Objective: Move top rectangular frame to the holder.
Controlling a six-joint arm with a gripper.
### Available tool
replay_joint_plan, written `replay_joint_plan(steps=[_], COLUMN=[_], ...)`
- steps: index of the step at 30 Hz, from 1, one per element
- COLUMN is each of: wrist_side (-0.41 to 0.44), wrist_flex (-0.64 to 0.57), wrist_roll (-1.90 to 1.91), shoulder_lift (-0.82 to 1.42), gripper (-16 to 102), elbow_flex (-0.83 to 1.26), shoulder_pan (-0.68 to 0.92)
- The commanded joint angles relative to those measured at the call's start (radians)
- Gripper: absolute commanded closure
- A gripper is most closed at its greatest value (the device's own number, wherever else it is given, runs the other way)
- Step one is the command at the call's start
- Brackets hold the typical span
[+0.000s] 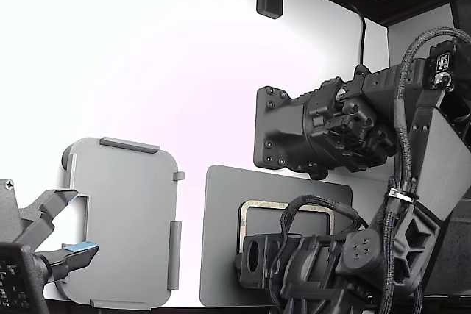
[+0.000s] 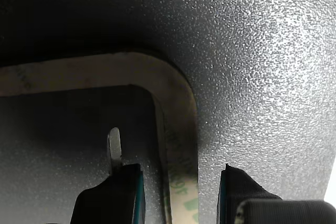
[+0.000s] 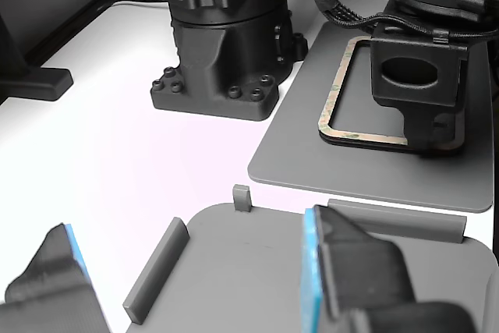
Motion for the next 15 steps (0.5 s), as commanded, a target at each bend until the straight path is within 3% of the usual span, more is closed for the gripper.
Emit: replay_joint_plan(steps=[1,15], wrist_side=[0.002,0.003], wrist_flex=[-0.005,-0.029], wrist_roll=[-0.005,-0.023], shoulder_lift=[0.018,0.038], gripper=[30,40], elbow_flex=[-0.015,0.018], shoulder_pan=[-0.020,-0.028])
